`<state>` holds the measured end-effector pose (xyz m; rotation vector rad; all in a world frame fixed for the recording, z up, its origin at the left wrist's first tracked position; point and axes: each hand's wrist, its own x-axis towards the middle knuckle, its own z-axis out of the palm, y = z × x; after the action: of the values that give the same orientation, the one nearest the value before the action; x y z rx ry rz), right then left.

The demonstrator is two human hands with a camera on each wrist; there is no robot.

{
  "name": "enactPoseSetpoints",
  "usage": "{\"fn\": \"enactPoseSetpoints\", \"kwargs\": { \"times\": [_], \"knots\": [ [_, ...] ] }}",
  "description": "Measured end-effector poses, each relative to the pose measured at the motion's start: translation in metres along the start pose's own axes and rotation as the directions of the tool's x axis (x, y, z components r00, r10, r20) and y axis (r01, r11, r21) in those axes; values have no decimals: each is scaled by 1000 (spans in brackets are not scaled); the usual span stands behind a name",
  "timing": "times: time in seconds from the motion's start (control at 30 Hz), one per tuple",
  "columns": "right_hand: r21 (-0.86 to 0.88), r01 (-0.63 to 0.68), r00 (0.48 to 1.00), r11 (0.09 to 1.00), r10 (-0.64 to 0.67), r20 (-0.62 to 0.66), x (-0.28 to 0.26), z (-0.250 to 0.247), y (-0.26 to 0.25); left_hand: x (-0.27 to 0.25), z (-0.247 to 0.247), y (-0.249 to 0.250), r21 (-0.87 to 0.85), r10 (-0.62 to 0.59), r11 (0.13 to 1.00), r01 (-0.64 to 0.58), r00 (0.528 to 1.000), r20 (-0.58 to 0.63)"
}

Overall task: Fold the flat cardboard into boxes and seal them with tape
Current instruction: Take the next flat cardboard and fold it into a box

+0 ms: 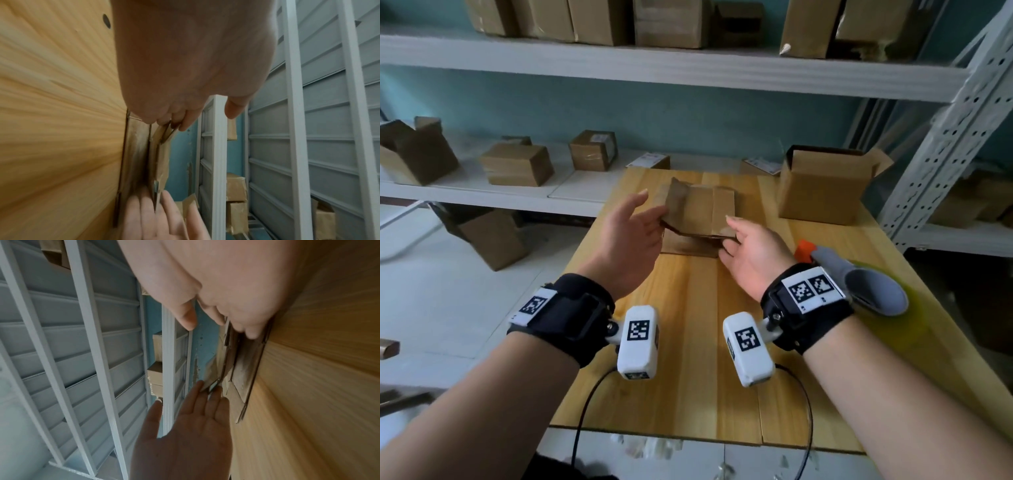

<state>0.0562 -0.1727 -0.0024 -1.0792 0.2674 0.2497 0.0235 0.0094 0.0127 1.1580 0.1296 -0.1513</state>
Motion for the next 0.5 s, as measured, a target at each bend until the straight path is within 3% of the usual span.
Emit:
{"fn": "enactPoseSetpoints", "kwargs": {
  "times": [0.4,0.5],
  "knots": [
    [22,204,977,979,-203,-69,-41,-1,24,-43,10,-10,-95,170,979,-180,980,-104],
    [59,219,973,974,-213,-92,-52,-6,31,-57,12,-14,-89,184,978,-190,980,-77]
  ]
}}
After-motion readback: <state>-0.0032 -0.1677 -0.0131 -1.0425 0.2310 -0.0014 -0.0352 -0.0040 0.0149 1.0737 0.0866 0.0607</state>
